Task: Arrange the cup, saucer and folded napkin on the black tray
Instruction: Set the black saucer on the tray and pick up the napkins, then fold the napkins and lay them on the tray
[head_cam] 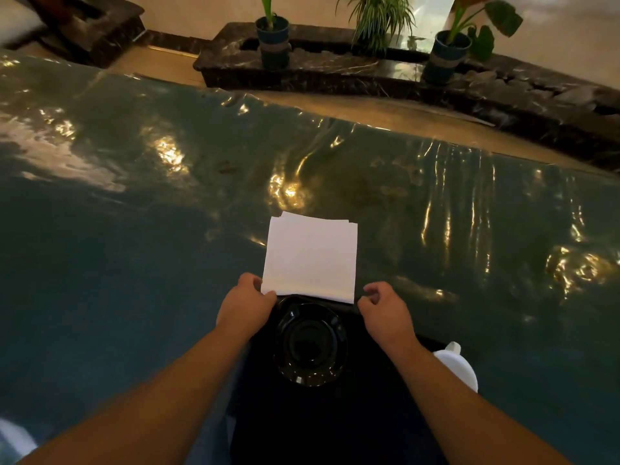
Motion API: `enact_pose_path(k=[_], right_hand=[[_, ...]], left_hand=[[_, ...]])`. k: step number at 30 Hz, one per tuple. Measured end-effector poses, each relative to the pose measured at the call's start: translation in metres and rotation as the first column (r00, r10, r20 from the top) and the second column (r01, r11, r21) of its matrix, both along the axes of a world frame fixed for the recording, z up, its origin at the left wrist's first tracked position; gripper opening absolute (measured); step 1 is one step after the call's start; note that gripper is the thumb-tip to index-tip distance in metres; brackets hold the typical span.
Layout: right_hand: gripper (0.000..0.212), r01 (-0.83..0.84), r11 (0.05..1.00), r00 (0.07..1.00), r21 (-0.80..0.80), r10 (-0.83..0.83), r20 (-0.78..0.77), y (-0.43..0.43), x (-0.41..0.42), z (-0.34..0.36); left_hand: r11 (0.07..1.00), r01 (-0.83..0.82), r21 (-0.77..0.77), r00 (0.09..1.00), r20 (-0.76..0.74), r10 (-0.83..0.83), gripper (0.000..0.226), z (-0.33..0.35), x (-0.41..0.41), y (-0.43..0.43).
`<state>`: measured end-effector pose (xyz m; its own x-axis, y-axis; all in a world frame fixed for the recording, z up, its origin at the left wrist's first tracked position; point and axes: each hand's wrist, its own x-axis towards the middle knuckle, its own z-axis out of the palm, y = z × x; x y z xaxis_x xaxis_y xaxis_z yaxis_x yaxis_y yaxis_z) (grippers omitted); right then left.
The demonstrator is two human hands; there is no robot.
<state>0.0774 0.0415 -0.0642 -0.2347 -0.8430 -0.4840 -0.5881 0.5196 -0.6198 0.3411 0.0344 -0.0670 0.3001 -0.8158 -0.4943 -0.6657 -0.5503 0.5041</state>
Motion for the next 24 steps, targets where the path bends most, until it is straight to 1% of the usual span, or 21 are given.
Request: enact_pose_path(k=[2,4,6,9,11,13,15,18,21,22,24], right_hand=[[0.038,0.106,0.988,0.988,0.109,-0.117,0.104,-0.015,-0.002,-0.004],[0.040,0.157,0.964,0.951,0.215,-0.206,0.230,-0.024,0.000,-0.007],[0.035,0.136,0.957,0.930,0.255,-0.212,0.300,-0.029,0.002,-0.006],[0.031,0.079,0.963,0.928,0.259,-0.166,0.333,-0.035,0.003,-0.008],[0.031,0.055,0.964,0.937,0.258,-0.140,0.320,-0.038,0.005,-0.012],[0.035,0.032,0.967,0.954,0.252,-0.105,0.282,-0.039,0.008,-0.015],[0.038,0.009,0.970,0.965,0.243,-0.072,0.252,-0.038,0.013,-0.017],[0.037,-0.049,0.975,0.973,0.215,-0.003,0.233,-0.036,0.018,-0.020],[0.031,-0.119,0.984,0.972,0.131,0.088,0.218,-0.037,0.020,-0.017],[0.031,-0.144,0.983,0.971,0.113,0.119,0.209,-0.037,0.019,-0.015],[0.038,-0.184,0.979,0.965,0.089,0.162,0.207,-0.036,0.016,-0.011]], left_hand=[[0.994,-0.087,0.061,0.991,-0.098,0.093,0.043,-0.007,0.005,-0.010],[0.978,-0.160,0.134,0.955,-0.230,0.188,0.048,-0.015,0.007,-0.017],[0.976,-0.139,0.165,0.931,-0.314,0.186,0.043,-0.019,0.005,-0.021],[0.980,-0.083,0.181,0.923,-0.358,0.144,0.034,-0.019,0.002,-0.026],[0.983,-0.065,0.173,0.939,-0.322,0.119,0.038,-0.018,0.003,-0.026],[0.990,0.002,0.141,0.980,-0.195,0.026,0.049,-0.016,0.009,-0.026],[0.989,0.077,0.127,0.994,-0.089,-0.065,0.056,-0.013,0.013,-0.024],[0.986,0.120,0.117,0.989,-0.094,-0.110,0.049,-0.012,0.016,-0.025],[0.979,0.177,0.099,0.983,-0.072,-0.170,0.047,-0.009,0.018,-0.029],[0.976,0.197,0.089,0.980,-0.052,-0.193,0.048,-0.007,0.019,-0.030],[0.967,0.246,0.060,0.969,0.003,-0.247,0.049,-0.004,0.022,-0.029]])
